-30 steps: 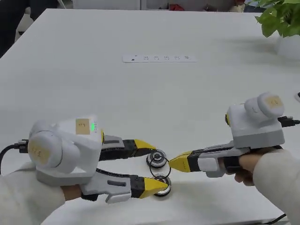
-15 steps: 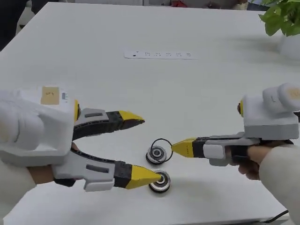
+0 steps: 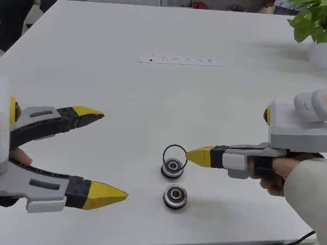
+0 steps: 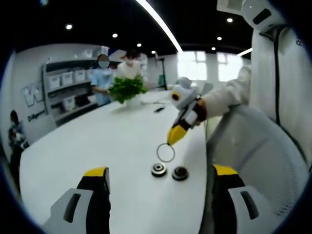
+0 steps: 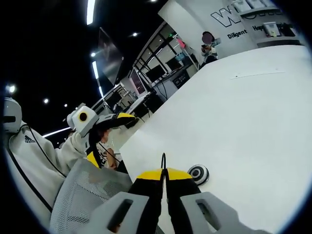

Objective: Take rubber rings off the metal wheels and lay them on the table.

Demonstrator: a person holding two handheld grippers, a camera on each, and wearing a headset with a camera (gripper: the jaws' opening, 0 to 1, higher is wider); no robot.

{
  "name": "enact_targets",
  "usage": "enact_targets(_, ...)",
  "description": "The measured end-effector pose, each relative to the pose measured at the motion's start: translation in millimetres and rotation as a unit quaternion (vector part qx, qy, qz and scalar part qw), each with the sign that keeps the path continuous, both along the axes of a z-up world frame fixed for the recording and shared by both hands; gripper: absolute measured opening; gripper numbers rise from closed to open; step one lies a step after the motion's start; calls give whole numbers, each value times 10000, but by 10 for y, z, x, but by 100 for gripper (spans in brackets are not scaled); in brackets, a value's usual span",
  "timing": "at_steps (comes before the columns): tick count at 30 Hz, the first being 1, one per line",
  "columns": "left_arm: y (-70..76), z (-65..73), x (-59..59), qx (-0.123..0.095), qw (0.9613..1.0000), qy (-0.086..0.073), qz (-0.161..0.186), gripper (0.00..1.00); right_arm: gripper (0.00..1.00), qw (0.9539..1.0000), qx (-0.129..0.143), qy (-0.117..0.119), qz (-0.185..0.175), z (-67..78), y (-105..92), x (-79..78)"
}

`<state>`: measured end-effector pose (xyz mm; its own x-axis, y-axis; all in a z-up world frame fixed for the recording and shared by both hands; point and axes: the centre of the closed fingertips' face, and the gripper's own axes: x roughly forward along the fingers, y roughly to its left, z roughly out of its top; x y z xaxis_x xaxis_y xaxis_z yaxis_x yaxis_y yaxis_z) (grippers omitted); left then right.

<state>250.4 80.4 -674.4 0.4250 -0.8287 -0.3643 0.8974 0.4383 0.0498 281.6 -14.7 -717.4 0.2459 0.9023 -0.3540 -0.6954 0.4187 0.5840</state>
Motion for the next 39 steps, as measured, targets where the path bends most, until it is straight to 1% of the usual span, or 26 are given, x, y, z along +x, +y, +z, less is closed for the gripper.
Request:
enact_targets(3, 85, -9, -32, -17, 9999, 32, 127, 88, 0, 10000, -8, -2, 44, 4, 32, -20)
enact_targets(5, 154, -20, -37, -20, 9996, 35, 271, 88, 0, 10000, -11, -4, 80, 4, 57, -34)
enact_targets(8, 224, -14, -49, -123, 9990, 37, 435, 89, 0, 9999, -11, 0, 106, 6, 89, -48)
enact_targets(11, 266, -58, -96, -122, 9987, 108, 485, 89, 0, 9999, -24, 9, 161, -3, 137, -72)
enact_targets(13, 286, -74, -106, -126, 9984, 121, 539, 89, 0, 9998, -53, 18, 203, -20, 165, -91)
enact_targets(15, 304, -84, -113, -173, 9980, 131, 588, 89, 0, 9997, -84, 26, 228, -36, 189, -106)
enact_targets(17, 314, -103, -127, -185, 9979, 164, 600, 89, 0, 9996, -109, 32, 240, -49, 206, -111)
enact_targets(20, 330, -138, -141, -155, 9978, 169, 616, 89, 0, 9994, -163, 43, 294, -76, 246, -143)
enact_targets(23, 331, -151, -158, -178, 9978, 185, 613, 89, 0, 9991, -223, 49, 364, -106, 274, -174)
enact_targets(26, 329, -172, -172, -177, 9977, 202, 616, 89, 0, 9989, -210, 78, 414, -109, 330, -212)
enact_targets(30, 325, -199, -193, -175, 9977, 243, 605, 89, 0, 9983, -262, 82, 521, -138, 394, -266)
enact_targets(35, 335, -224, -218, -185, 9978, 255, 585, 89, 0, 9969, -400, 107, 670, -215, 472, -348)
enact_targets(39, 335, -241, -226, -209, 9977, 272, 589, 89, 0, 9957, -500, 116, 775, -291, 498, -368)
